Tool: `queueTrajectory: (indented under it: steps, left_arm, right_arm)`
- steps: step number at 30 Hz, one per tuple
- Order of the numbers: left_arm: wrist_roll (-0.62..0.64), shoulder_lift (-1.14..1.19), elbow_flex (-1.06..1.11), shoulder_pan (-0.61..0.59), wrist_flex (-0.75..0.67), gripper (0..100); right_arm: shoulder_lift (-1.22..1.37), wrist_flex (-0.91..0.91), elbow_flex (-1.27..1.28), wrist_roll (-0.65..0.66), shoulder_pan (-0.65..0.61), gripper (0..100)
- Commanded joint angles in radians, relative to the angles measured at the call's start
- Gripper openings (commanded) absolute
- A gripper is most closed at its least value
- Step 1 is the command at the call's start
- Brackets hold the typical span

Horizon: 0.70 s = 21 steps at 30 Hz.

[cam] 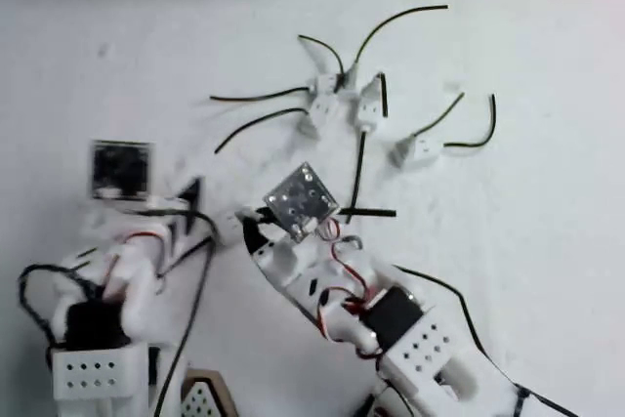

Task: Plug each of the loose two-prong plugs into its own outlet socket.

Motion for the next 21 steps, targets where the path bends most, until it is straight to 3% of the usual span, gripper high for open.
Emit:
queueTrajectory:
  steps: [1,5,9,21]
  left_arm:
    - [0.000,-0.013,0.003,-0.209,-0.005,26]
    - [-0.003,-0.013,0.089,-0.291,-0.015,26]
    - [-0.046,-0.013,0.164,-0.292,-0.018,26]
    - [-0.077,-0.013,0.206,-0.289,-0.034,26]
  right_arm:
    - [0.145,0.025,-0.132,0.003,0.015,1.6]
    - [0.375,0.081,-0.301,-0.057,0.035,1.6]
    - [0.536,0.102,-0.411,-0.074,0.061,1.6]
    - [0.751,0.096,-0.525,-0.075,0.088,1.6]
